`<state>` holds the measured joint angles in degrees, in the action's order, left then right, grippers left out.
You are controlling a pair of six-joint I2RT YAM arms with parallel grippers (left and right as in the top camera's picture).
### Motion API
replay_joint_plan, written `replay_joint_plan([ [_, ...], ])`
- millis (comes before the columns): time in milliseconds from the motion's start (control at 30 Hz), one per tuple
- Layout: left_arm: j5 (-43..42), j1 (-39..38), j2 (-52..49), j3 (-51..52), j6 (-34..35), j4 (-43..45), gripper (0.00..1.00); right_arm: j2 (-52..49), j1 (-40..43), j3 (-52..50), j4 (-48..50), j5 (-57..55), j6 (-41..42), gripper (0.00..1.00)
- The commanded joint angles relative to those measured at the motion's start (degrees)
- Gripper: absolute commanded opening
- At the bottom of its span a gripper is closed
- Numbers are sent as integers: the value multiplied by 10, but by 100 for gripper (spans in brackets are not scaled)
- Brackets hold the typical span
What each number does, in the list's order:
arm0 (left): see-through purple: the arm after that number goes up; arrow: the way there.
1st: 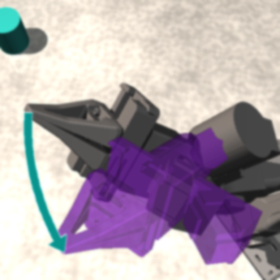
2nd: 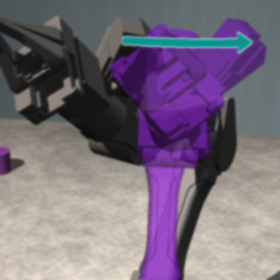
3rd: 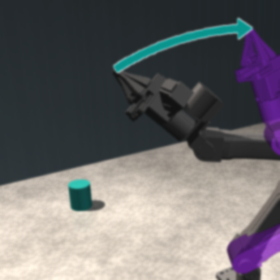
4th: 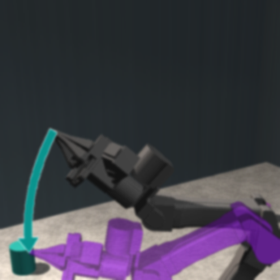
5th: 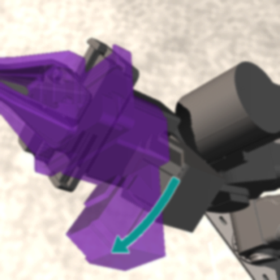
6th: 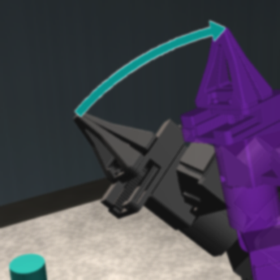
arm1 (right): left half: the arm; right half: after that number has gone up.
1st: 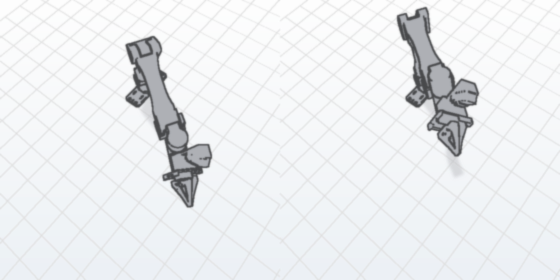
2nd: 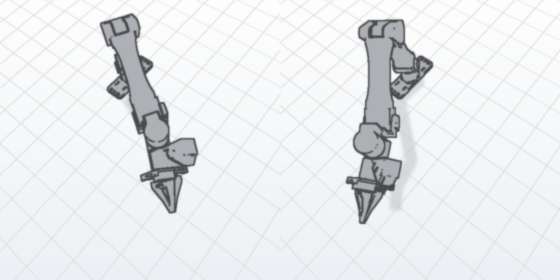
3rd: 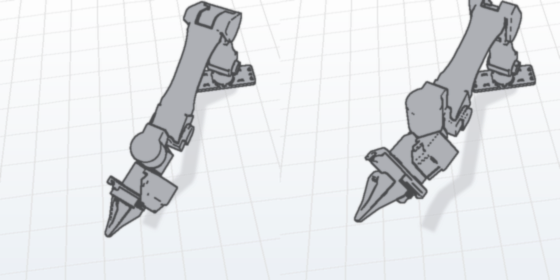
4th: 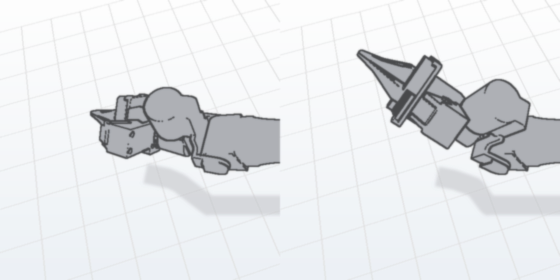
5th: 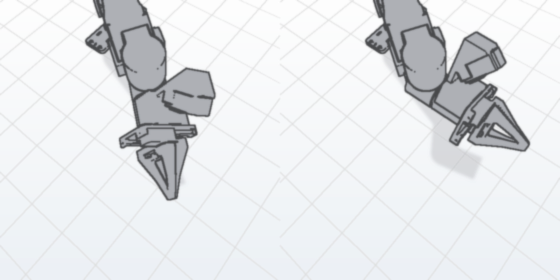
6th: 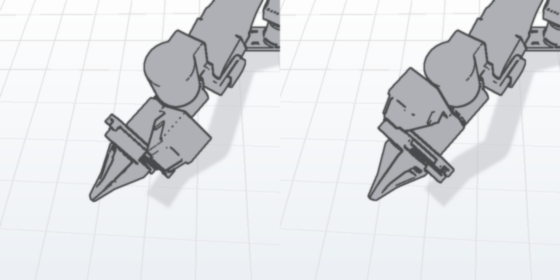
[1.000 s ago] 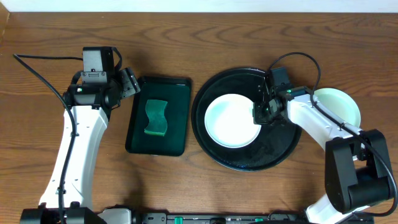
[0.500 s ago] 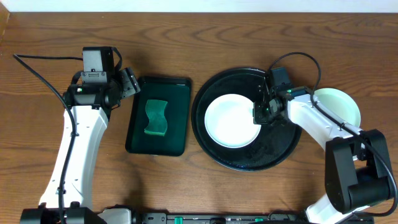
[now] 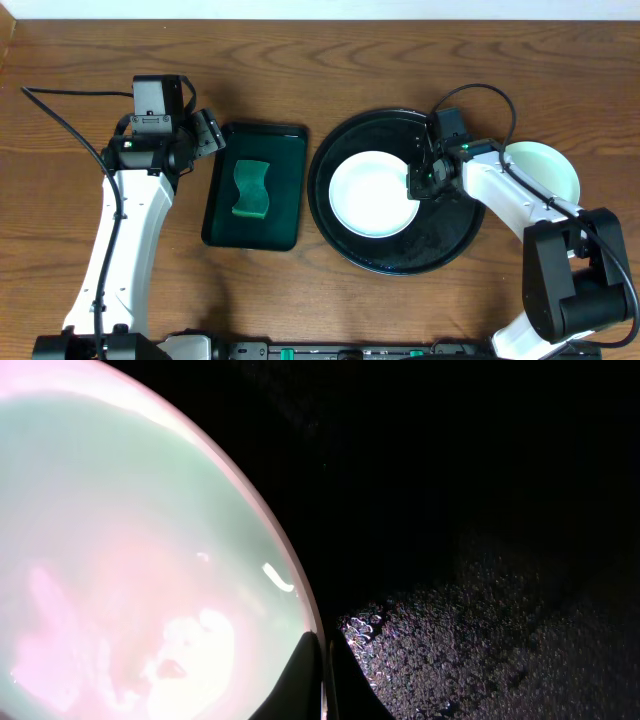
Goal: Clean dirty plates on tray and stack at the side
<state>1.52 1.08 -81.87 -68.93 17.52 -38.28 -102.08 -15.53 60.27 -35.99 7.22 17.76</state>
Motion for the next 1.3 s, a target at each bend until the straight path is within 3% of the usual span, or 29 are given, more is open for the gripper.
replay_joint_plan([
  [0,7,2,-1,-7,-3,12,79,10,3,12,2,-3,7,1],
  [133,14,2,-1,-7,-4,19,79,10,0,12,2,-3,7,1],
  [267,87,12,7,-8,-3,27,79,10,-5,12,2,-2,7,1],
  [400,116,59,24,-7,-3,23,79,10,-12,12,2,-3,7,1],
  [667,105,151,34,-7,3,9,79,10,-14,11,-1,-1,7,26],
  [1267,105,154,34,-7,3,9,79,8,-26,-12,17,-7,6,20],
])
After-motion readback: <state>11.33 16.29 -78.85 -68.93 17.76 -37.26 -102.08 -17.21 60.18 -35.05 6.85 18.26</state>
